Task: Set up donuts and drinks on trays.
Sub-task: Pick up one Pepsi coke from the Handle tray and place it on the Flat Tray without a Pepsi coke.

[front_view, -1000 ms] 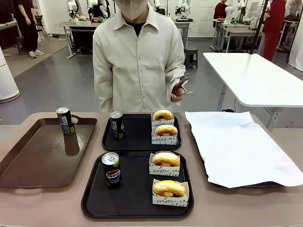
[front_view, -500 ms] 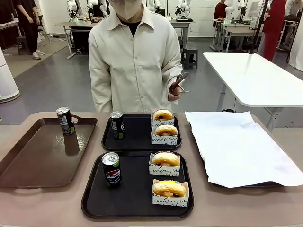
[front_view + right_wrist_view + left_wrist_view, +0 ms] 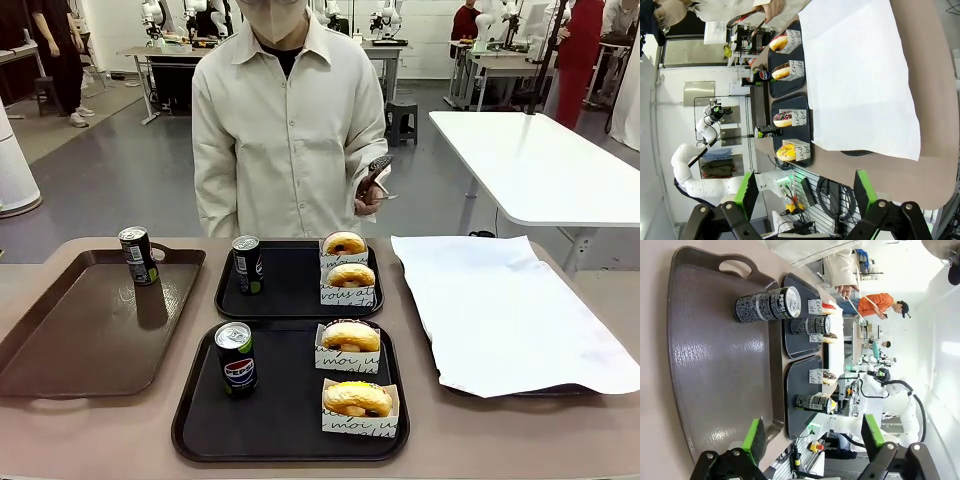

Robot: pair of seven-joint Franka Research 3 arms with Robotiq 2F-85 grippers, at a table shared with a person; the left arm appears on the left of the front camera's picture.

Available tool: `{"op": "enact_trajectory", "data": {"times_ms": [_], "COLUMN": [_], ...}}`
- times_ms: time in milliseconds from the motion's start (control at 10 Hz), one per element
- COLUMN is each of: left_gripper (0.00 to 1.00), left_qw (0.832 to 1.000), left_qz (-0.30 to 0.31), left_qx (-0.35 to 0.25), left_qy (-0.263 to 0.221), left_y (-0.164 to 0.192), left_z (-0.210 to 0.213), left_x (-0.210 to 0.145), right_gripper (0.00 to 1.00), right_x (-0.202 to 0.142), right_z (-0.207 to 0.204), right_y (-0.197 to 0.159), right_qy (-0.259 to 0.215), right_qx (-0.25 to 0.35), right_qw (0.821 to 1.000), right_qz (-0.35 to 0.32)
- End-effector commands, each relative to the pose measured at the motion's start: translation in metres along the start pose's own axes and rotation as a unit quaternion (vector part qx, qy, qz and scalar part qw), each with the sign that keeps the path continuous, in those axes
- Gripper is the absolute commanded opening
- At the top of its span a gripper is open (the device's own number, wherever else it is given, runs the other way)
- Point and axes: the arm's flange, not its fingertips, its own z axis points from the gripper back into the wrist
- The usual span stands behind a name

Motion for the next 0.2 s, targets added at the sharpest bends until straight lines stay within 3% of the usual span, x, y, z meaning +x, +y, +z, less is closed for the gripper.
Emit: {"op": "enact_trajectory", "data": {"times_ms": [0, 100], "left_gripper": [1.00, 1.00], "left_qw": [1.000, 1.000], "left_qz": [-0.003, -0.003], "left_qx": [0.002, 0.002], "left_qy": [-0.001, -0.001], "left_y": [-0.0003, -0.0003], "left_z": [-0.0003, -0.0003], "left_x": [-0.0003, -0.0003], "right_gripper": [1.00, 1.00], "right_x": [0.0011, 0.0011], "right_z": [0.0002, 0.0002], "right_y": [0.0006, 0.0006], "right_qy": [-0.001, -0.001], "right_qx": [0.009, 0.009], "right_qw": [1.000, 1.000], "right_qz": [0.006, 0.006]}}
